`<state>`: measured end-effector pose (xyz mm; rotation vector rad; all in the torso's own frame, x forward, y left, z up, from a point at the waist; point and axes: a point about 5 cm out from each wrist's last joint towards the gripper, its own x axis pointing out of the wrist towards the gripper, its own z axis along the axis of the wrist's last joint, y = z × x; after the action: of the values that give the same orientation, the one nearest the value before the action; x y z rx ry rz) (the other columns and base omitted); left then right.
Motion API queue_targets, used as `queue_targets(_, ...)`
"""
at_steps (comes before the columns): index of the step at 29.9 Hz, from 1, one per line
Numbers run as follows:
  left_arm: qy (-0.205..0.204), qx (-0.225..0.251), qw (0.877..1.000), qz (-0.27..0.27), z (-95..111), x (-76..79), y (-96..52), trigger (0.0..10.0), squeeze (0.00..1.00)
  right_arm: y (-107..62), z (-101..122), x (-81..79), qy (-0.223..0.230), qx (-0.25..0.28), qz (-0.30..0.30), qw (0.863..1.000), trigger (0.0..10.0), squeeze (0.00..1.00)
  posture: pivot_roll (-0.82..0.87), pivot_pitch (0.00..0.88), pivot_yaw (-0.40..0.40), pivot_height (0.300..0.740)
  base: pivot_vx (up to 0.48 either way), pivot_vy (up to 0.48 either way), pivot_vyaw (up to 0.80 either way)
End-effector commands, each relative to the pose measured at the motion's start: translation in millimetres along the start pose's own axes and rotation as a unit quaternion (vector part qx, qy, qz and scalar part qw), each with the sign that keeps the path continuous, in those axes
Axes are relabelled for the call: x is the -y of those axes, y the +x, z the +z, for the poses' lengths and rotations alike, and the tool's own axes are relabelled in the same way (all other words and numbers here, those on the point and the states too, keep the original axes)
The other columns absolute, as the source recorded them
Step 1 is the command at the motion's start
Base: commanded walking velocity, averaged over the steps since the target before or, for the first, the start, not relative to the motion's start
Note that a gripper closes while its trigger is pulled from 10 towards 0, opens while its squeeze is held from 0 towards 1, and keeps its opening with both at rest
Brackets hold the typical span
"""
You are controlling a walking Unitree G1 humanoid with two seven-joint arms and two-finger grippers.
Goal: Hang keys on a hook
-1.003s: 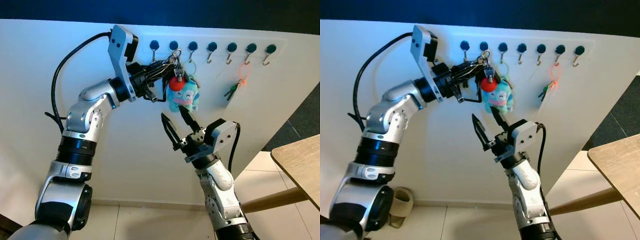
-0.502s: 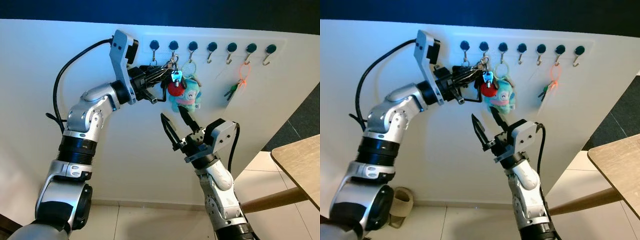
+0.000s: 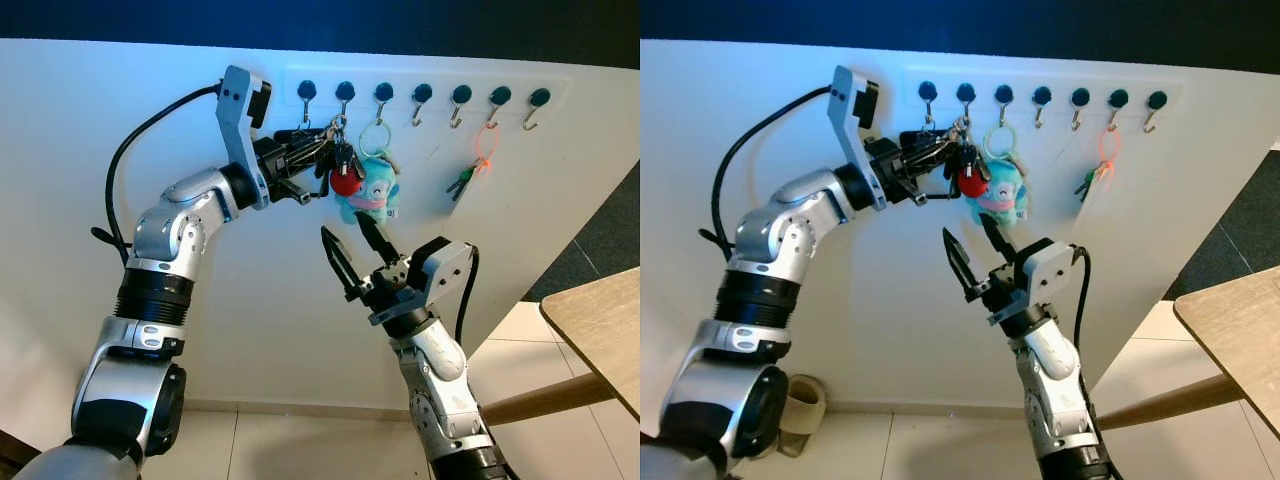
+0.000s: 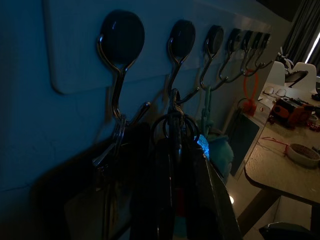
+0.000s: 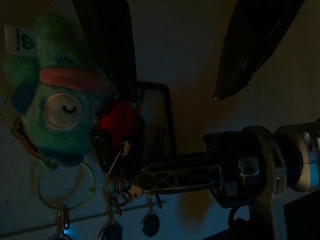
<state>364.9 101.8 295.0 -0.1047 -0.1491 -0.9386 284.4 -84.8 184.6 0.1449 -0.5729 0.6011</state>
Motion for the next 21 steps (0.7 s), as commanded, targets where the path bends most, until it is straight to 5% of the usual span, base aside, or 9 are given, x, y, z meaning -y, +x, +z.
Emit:
queue_targets(1, 0.006, -0.004, 1.0, -0.005, 3, 2.2, 3.6, 10.0, 0.0, 1.2, 4, -0.3, 0.002, 0.007, 0.002, 1.0, 10.0, 0.0, 0.05, 0.076, -0.014, 0.74, 0.0, 0.0, 0.0)
queue_targets(4, 0.007, -0.005, 1.0, -0.007, 2, 3.1, 3.3, 10.0, 0.0, 1.3, 4, -0.4, 0.003, 0.007, 0.002, 1.0, 10.0, 0.0, 0.05, 0.076, -0.014, 0.74, 0.0, 0.0, 0.0)
queue_targets(5, 0.006, -0.005, 1.0, -0.007, 2, 3.6, 3.3, 10.0, 0.89, 1.4, 4, -0.3, 0.003, 0.007, 0.002, 1.0, 10.0, 0.0, 0.05, 0.076, -0.015, 0.74, 0.0, 0.0, 0.0)
queue_targets(6, 0.007, -0.004, 1.0, -0.008, 2, 3.9, 3.3, 10.0, 1.0, 1.5, 4, -0.2, 0.003, 0.007, 0.002, 1.0, 10.0, 0.0, 0.05, 0.075, -0.015, 0.74, 0.0, 0.0, 0.0)
queue_targets(12, 0.015, 0.003, 1.0, -0.001, 4, 3.6, 3.6, 10.0, 1.0, 1.7, 4, 0.0, 0.002, 0.008, 0.001, 1.0, 10.0, 0.0, 0.05, 0.074, -0.015, 0.74, 0.0, 0.0, 0.0)
queue_targets(13, 0.014, 0.003, 1.0, -0.001, 4, 3.3, 2.9, 10.0, 0.74, 1.8, 4, -0.1, 0.002, 0.008, 0.001, 1.0, 10.0, 0.0, 0.05, 0.074, -0.015, 0.74, 0.0, 0.0, 0.0)
queue_targets(14, 0.014, 0.003, 1.0, -0.001, 4, 3.3, 2.9, 10.0, 0.74, 1.8, 4, -0.1, 0.002, 0.008, 0.001, 1.0, 10.0, 0.0, 0.05, 0.074, -0.015, 0.74, 0.0, 0.0, 0.0)
queue_targets(15, 0.014, -0.001, 1.0, -0.013, 2, 5.4, 0.4, 10.0, 0.0, 1.3, 4, -0.1, 0.002, 0.008, 0.001, 1.0, 10.0, 0.0, 0.05, 0.075, -0.011, 0.74, 0.0, 0.0, 0.0)
queue_targets(21, 0.0, -0.041, 0.997, -0.065, -19, 14.7, -24.5, 10.0, 0.0, -5.5, 1, 2.0, -0.003, 0.0, -0.006, 1.0, 10.0, 0.0, 0.04, 0.081, -0.01, 0.74, 0.0, 0.0, 0.0)
